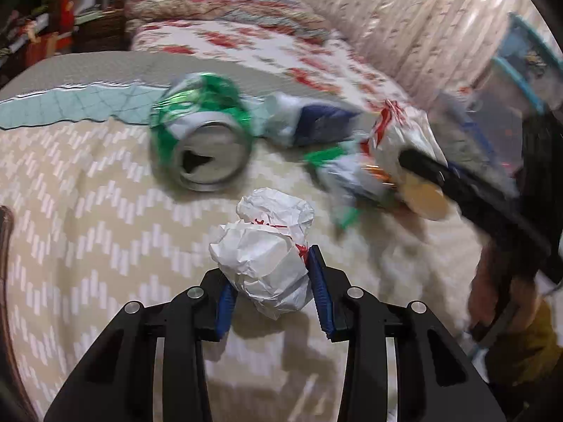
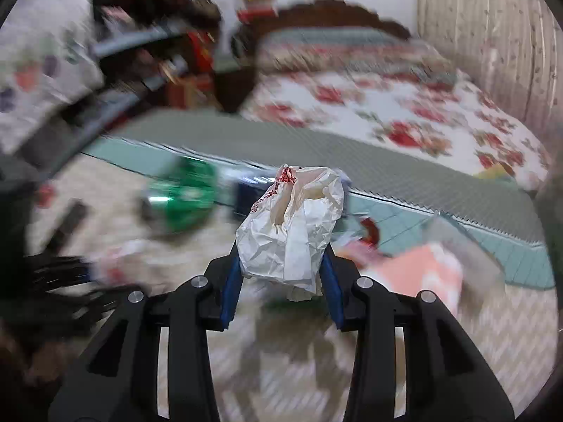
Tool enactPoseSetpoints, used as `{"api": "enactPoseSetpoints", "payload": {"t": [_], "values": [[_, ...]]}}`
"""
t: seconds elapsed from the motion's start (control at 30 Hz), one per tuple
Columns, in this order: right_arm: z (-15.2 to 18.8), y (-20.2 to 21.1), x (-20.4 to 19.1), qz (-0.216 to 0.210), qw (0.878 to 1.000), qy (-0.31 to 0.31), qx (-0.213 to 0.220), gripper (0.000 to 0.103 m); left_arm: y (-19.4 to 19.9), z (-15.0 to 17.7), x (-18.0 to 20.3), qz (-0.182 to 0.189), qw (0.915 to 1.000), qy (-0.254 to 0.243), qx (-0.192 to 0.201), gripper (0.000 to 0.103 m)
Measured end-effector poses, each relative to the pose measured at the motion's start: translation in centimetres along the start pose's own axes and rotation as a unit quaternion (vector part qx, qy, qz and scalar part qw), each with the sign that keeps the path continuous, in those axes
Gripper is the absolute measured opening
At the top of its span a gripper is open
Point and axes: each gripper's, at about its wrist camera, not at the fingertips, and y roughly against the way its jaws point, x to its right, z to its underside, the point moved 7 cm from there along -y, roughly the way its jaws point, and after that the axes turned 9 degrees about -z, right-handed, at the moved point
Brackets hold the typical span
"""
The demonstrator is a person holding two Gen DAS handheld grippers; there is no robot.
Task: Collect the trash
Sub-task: 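Grasp crumpled white tissues with the left gripper while the right gripper grasps another tissue, then carry both tissues to the wastebasket and open both grippers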
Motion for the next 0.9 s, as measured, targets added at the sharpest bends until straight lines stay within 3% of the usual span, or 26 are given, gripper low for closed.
{"api": "enactPoseSetpoints", "payload": {"t": [0.13, 0.3, 0.4, 0.5, 0.57, 0.63, 0.9], "values": [[5.1, 3.8, -1.3, -0.038, 0.999, -0.027, -0.005, 0.043, 1.1, 1.5, 4.0, 0.069, 0.9963, -0.051, -0.004, 0.036], [11.1, 6.0, 1.1, 0.003, 0.995, -0.1, -0.028, 0.045, -0.5, 3.6, 9.0, 0.114, 0.9881, -0.097, -0.036, 0.037], [13.0, 7.8, 2.3, 0.031, 0.991, -0.127, -0.011, 0.057, -1.7, 4.6, 11.2, 0.11, 0.9856, -0.119, -0.05, 0.041], [13.7, 8.5, 3.3, 0.045, 0.989, -0.138, -0.003, 0.07, -2.6, 5.1, 12.0, 0.081, 0.9868, -0.13, -0.053, 0.052], [14.1, 8.8, 3.7, 0.044, 0.988, -0.146, 0.002, 0.078, -2.7, 5.2, 11.8, 0.068, 0.9879, -0.129, -0.054, 0.064], [14.0, 8.9, 3.9, 0.036, 0.988, -0.151, 0.008, 0.079, -2.3, 5.0, 11.4, 0.057, 0.9899, -0.122, -0.043, 0.068], [14.8, 9.3, 3.9, 0.019, 0.988, -0.156, 0.01, 0.086, -1.5, 4.9, 11.2, 0.042, 0.9897, -0.129, -0.045, 0.069]]}}
